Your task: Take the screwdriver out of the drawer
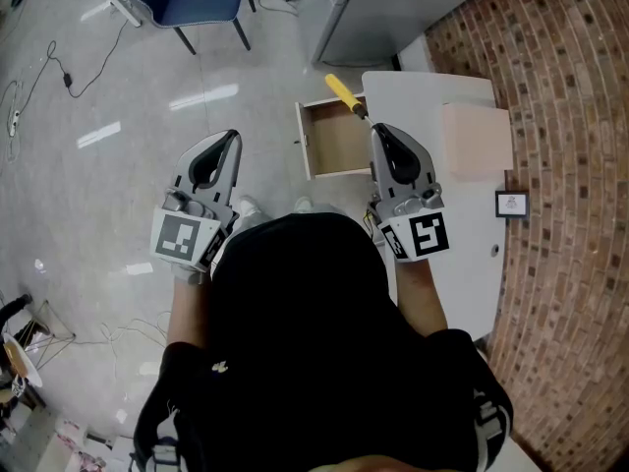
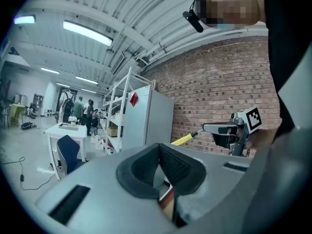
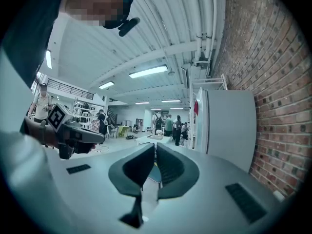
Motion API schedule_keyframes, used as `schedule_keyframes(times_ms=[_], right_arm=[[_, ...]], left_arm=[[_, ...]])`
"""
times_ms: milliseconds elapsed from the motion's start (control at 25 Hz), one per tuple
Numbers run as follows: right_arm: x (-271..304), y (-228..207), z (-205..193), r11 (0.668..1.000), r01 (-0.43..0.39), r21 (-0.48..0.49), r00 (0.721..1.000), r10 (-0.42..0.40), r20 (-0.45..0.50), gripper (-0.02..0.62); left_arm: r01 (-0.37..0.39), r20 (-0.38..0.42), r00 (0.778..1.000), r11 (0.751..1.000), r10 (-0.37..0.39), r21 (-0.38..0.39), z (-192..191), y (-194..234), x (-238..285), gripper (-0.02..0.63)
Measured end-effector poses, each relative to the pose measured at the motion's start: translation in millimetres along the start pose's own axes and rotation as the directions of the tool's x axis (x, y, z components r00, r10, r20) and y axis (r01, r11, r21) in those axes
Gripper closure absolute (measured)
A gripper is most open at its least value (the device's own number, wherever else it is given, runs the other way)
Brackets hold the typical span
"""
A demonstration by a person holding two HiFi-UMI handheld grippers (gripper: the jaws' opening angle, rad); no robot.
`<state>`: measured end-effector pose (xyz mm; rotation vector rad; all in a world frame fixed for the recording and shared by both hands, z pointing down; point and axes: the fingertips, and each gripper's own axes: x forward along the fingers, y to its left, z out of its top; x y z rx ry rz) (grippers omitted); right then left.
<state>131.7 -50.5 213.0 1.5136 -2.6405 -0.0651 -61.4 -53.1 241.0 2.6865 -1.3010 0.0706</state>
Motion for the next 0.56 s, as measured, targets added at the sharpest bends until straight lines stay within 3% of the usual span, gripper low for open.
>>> schedule_keyframes(times_ms=[560], right_arm=[[5.5, -3.2, -8.3, 1.0, 0.013, -0.001, 0.999, -0.013, -0.029, 0.572]], left_arm=[[0.001, -0.003, 1.0, 1.0, -0.001, -0.011, -2.9, 5.6, 1.8, 0.603]])
